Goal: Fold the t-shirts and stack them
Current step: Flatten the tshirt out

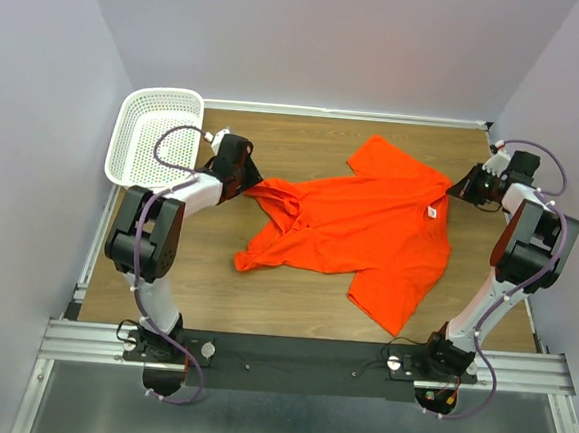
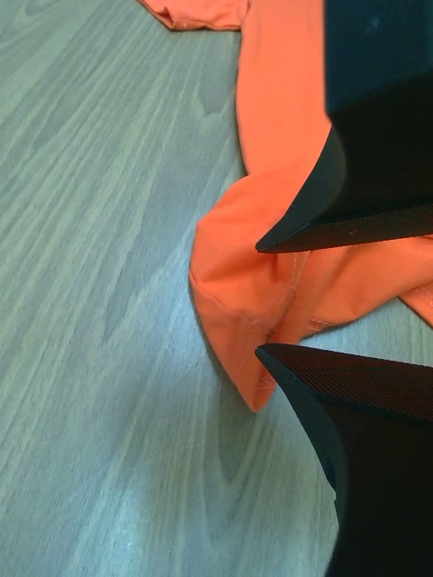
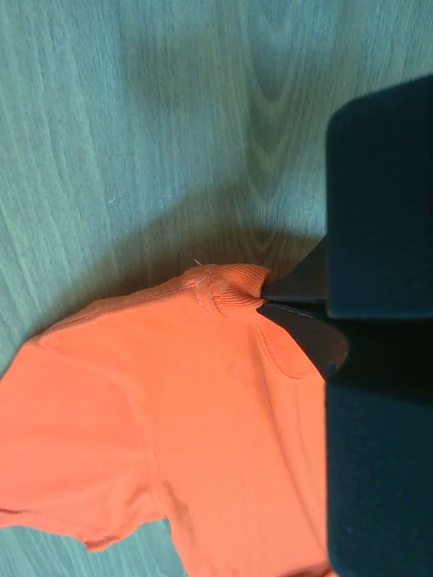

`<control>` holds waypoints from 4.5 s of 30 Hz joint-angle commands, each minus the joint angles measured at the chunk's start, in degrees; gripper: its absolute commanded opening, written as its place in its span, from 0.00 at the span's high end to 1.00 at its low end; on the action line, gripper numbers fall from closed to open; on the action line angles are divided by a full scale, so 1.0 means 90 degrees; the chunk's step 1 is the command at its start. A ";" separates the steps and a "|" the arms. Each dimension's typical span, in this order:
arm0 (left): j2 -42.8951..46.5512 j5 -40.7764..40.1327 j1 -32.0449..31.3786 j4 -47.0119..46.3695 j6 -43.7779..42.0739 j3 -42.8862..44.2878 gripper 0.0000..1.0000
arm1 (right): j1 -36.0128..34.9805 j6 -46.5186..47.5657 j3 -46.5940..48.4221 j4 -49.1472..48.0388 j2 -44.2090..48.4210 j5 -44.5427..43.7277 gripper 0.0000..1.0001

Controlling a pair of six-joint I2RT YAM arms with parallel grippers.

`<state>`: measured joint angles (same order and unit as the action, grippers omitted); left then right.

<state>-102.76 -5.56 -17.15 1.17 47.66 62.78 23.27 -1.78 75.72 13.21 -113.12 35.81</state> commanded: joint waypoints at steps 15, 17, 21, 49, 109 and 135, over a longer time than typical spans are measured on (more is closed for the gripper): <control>-0.0438 -0.0046 0.0079 0.0163 -0.0315 0.0358 0.67 | 0.0052 -0.0115 0.0024 -0.0120 -0.0029 0.0210 1.00; -0.0486 -0.0056 0.0128 0.0144 -0.0373 0.0387 0.84 | 0.0052 -0.0115 0.0024 -0.0120 -0.0029 0.0220 0.99; -0.0506 -0.0085 0.0284 0.0144 -0.0481 0.0514 1.00 | 0.0052 -0.0115 0.0014 -0.0111 -0.0019 0.0220 0.99; -0.1111 0.2716 0.1544 -0.0355 -0.1887 0.2281 1.00 | 0.0520 -0.0144 0.0151 -0.0247 0.0294 -0.0249 0.99; 0.2004 0.3069 0.1065 0.0905 -0.3723 -0.0765 1.00 | -0.1345 0.0989 0.3500 0.1501 -0.2459 0.0201 0.41; 0.1974 0.3177 0.1065 0.0895 -0.3733 -0.0736 1.00 | -0.1638 0.0872 0.3452 0.1696 -0.2588 0.0014 0.99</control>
<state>-85.82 22.74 -7.84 9.39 14.81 56.23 8.67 5.91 108.42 26.87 -136.88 35.86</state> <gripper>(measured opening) 0.007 0.091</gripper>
